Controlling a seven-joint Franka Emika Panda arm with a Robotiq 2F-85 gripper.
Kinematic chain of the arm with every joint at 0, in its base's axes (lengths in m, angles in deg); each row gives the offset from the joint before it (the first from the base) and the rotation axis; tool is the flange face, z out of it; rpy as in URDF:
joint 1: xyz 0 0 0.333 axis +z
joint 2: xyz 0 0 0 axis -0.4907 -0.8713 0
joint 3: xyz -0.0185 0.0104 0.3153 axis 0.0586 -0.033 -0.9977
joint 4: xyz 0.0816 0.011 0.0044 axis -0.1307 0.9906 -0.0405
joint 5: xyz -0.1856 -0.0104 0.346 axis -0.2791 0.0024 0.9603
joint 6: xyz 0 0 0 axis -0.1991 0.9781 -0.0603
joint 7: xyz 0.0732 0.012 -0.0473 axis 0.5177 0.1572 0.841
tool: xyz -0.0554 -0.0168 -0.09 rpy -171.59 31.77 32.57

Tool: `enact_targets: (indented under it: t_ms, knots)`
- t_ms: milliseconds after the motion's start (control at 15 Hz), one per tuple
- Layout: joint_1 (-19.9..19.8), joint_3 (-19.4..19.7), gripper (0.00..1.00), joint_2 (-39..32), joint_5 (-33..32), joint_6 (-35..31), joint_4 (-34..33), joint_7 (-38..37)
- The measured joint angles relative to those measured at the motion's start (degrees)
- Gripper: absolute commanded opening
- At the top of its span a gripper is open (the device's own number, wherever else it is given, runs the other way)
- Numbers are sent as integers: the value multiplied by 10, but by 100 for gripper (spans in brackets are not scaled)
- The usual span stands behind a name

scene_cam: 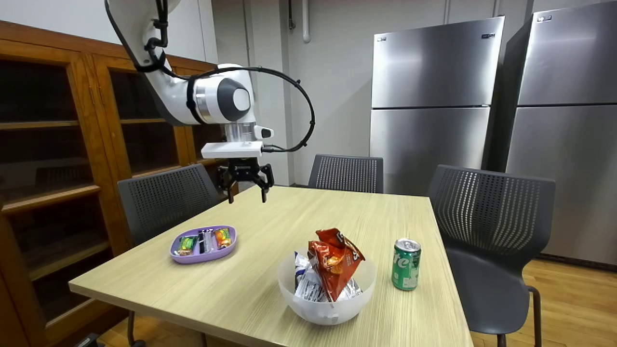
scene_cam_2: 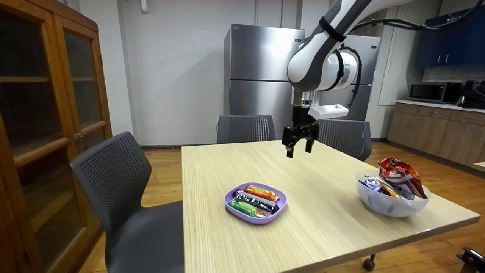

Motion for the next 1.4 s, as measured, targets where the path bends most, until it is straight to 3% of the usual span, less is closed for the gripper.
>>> enact_targets:
  t_ms: [400, 1400]
  knots:
    - [-6, 15, 100, 37, 0, -1, 37, -26]
    - [-6, 16, 100, 39, 0, -1, 40, -30]
